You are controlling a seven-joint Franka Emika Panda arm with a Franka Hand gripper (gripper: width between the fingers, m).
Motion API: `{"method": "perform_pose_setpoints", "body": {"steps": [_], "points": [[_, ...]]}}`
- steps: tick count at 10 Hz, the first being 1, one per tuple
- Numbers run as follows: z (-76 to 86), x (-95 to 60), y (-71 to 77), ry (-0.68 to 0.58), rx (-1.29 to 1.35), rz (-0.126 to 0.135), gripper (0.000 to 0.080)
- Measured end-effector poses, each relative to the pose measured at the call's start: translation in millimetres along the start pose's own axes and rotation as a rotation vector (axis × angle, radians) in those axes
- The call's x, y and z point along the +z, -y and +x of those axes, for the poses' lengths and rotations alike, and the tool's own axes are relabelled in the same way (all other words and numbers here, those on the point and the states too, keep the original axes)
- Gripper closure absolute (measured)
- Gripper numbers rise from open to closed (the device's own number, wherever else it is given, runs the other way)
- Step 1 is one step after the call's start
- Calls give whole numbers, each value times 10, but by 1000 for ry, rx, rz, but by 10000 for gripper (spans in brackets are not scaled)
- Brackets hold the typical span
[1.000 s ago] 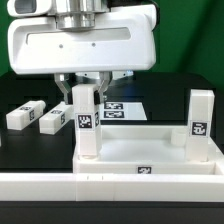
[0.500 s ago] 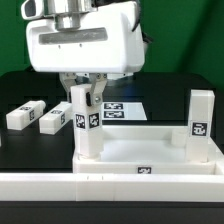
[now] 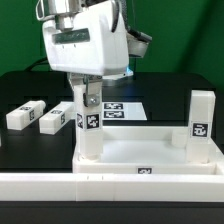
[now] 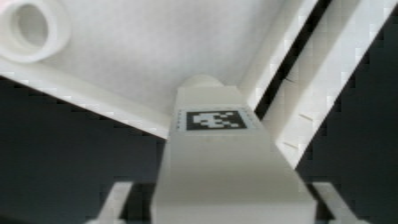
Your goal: Assemble desk
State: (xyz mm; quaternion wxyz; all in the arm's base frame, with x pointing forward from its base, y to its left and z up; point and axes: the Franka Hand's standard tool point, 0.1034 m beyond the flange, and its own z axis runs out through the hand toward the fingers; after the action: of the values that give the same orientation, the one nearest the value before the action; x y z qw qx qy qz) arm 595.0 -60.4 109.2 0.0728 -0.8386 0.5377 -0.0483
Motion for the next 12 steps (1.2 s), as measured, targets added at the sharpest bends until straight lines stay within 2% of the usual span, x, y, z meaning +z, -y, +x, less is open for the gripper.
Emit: {"method": "perform_pose_setpoints", "body": {"steps": [1,2,3,8,10,12], "points": [[1,1,-1,0,-42,0,409],[2,3,-4,-1,-110,-2,270],[2,4,-4,-1,-202,-3,188],[-58,13,29,0,-636,-7,150],[-81,13,45,-6,-840,-24,150],[-77,16,34,-2,-1012,-30,150]]}}
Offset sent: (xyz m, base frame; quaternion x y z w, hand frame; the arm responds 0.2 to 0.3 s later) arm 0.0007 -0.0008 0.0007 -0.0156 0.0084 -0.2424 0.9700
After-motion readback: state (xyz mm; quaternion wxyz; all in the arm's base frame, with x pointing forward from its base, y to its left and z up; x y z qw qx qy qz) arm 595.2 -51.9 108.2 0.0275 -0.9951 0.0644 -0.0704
